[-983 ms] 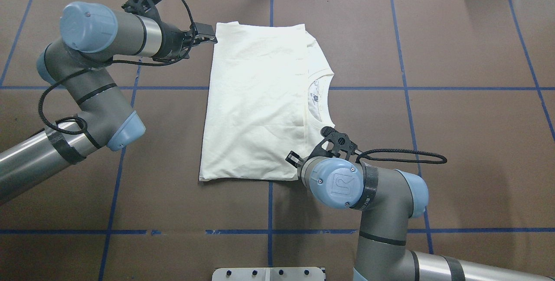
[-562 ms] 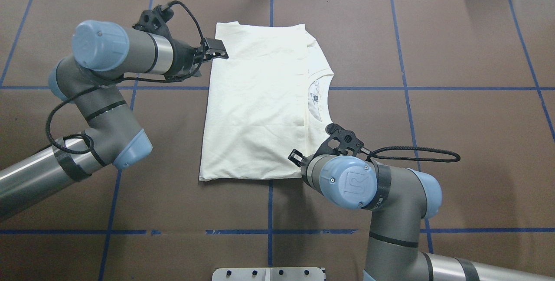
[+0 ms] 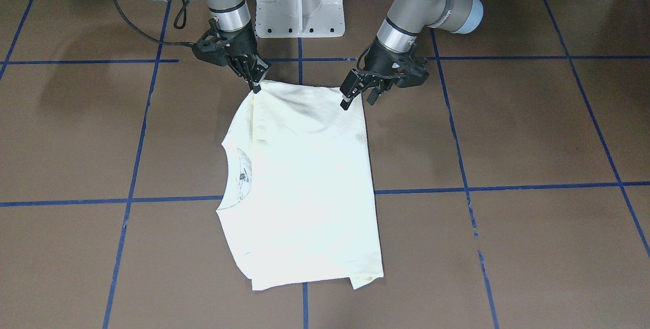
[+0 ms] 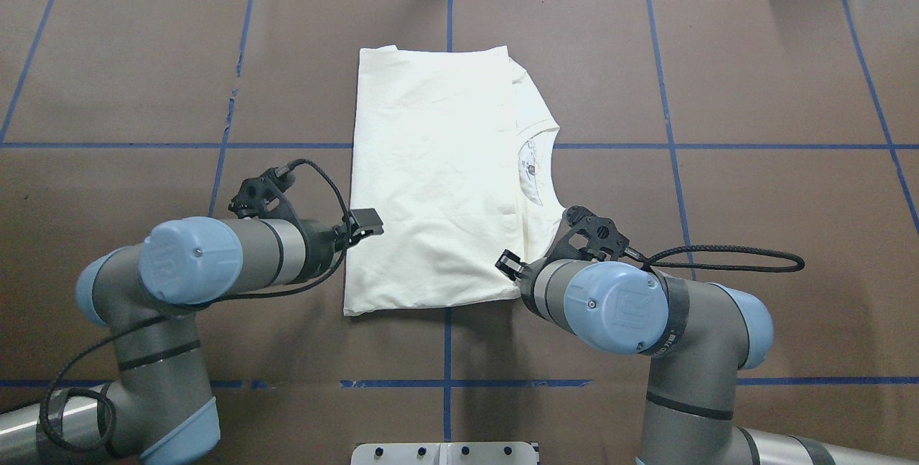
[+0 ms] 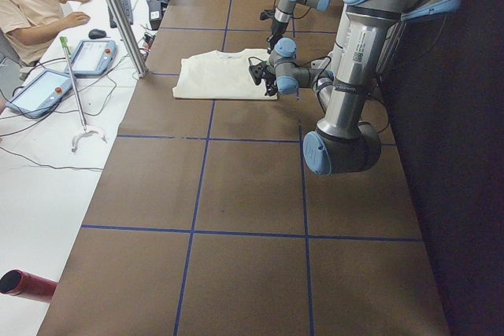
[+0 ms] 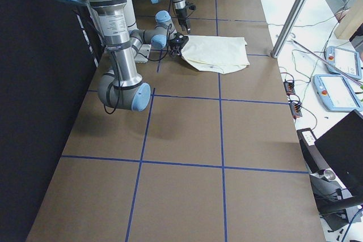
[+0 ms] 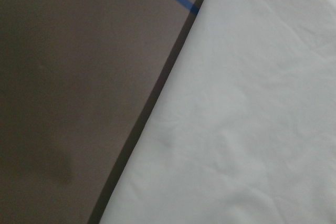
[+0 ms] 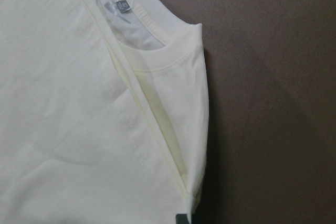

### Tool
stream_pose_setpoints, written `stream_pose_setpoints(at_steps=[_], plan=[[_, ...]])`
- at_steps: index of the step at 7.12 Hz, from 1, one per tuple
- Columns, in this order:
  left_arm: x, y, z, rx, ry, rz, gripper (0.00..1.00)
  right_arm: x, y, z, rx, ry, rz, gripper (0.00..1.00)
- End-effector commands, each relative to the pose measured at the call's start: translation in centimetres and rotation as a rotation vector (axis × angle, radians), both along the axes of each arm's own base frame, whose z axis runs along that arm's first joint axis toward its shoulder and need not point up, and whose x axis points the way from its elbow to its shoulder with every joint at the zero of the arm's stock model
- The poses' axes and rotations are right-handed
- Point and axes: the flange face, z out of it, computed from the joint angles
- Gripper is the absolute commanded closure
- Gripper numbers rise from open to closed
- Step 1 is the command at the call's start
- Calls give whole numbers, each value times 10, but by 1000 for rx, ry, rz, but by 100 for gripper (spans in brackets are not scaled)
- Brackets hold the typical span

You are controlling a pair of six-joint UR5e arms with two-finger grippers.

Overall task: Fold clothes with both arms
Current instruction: 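Grasp the near corners of the folded shirt with both grippers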

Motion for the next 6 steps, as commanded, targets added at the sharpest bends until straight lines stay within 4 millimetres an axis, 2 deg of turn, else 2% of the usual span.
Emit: stream_pose_setpoints(at_steps=[1, 2, 4, 6], plan=[[21, 28, 9, -25, -49, 44, 4, -2, 2, -1, 1, -1, -4, 100], [23, 31, 10, -26, -52, 48, 11, -1, 1, -1, 1, -1, -3, 100], [21, 31, 9, -25, -49, 46, 37, -2, 1, -1, 1, -1, -3, 100], [20, 31, 15, -28, -59, 43, 36, -2, 1, 0, 1, 1, -3, 100]])
